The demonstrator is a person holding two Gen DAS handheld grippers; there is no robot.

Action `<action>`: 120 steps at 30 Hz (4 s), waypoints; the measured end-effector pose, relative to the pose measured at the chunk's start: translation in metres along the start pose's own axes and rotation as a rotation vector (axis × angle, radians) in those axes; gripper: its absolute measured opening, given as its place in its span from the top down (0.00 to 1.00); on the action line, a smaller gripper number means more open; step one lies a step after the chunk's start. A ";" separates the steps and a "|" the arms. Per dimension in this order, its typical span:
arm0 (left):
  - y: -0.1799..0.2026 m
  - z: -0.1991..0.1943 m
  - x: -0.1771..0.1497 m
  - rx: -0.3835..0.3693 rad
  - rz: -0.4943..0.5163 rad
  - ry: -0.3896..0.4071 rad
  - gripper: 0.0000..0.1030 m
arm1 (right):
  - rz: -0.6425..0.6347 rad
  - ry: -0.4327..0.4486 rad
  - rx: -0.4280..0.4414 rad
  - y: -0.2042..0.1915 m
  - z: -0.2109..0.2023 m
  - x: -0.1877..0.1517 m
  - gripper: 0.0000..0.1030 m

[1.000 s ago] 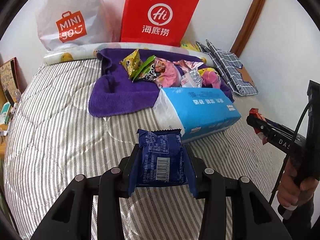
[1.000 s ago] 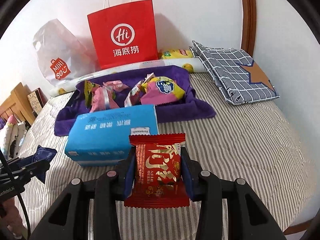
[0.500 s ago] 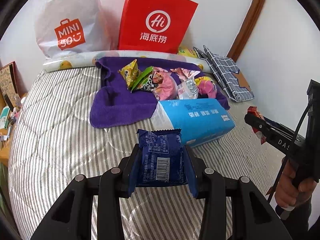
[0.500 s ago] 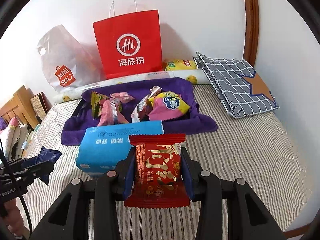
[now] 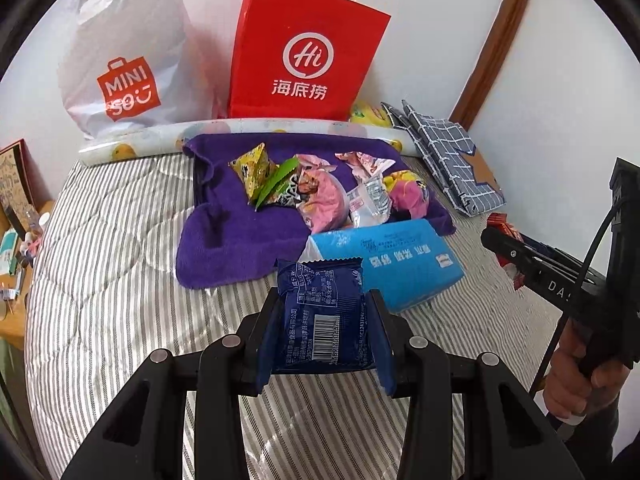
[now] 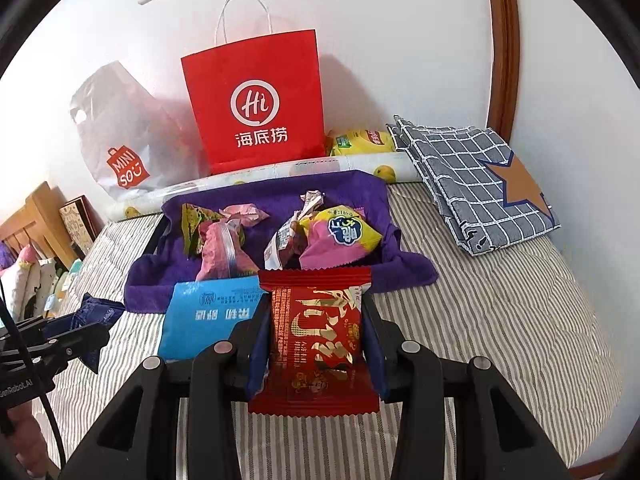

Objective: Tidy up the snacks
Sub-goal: 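Lift both packets and carry them over the purple towel, then lower both packets onto the towel and open both grippers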

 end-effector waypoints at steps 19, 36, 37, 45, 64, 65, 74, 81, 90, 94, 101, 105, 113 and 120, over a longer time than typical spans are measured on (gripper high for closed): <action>0.009 0.004 0.039 0.020 0.021 0.010 0.60 | -0.004 0.014 0.013 0.002 0.008 0.036 0.62; -0.002 0.007 0.088 0.025 0.001 0.022 0.60 | 0.004 0.046 0.016 0.008 0.021 0.082 0.62; -0.003 0.008 0.090 0.027 0.002 0.022 0.60 | 0.002 0.048 0.016 0.007 0.022 0.084 0.62; -0.014 0.014 0.106 0.038 0.002 0.023 0.60 | -0.005 0.061 0.018 0.001 0.029 0.098 0.62; -0.017 0.038 0.147 0.058 0.039 0.035 0.60 | 0.011 0.073 0.019 0.008 0.056 0.132 0.62; -0.017 0.040 0.148 0.059 0.037 0.034 0.60 | 0.013 0.075 0.019 0.009 0.058 0.133 0.62; -0.021 0.057 0.157 0.062 0.031 0.024 0.60 | 0.019 0.071 0.026 0.012 0.076 0.144 0.62; -0.027 0.074 0.164 0.063 0.020 0.011 0.60 | -0.001 0.073 0.020 0.008 0.090 0.152 0.62; -0.036 0.102 0.159 0.050 0.013 -0.022 0.60 | -0.028 0.045 0.033 0.002 0.117 0.153 0.62; -0.036 0.113 0.154 0.041 0.016 -0.039 0.60 | -0.040 0.024 0.040 -0.001 0.130 0.144 0.62; -0.041 0.133 0.145 0.038 0.012 -0.086 0.60 | -0.057 -0.032 0.029 -0.001 0.153 0.131 0.62; -0.043 0.139 0.141 0.027 0.001 -0.109 0.60 | -0.063 -0.055 0.022 0.000 0.160 0.124 0.62; -0.040 0.142 0.140 0.031 0.011 -0.121 0.60 | -0.071 -0.086 0.032 -0.002 0.165 0.117 0.62; -0.037 0.145 0.138 0.034 0.015 -0.136 0.60 | -0.072 -0.103 0.022 0.002 0.168 0.111 0.62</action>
Point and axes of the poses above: each gripper's, at about its wrist camera, not at the fingertips, and z roughly the way its jaws point, y to its right, x to its top, the point moved 10 cm from there along z, roughly the way its jaws point, and after that the axes turned 6 degrees about -y, right-handed, at the moved point
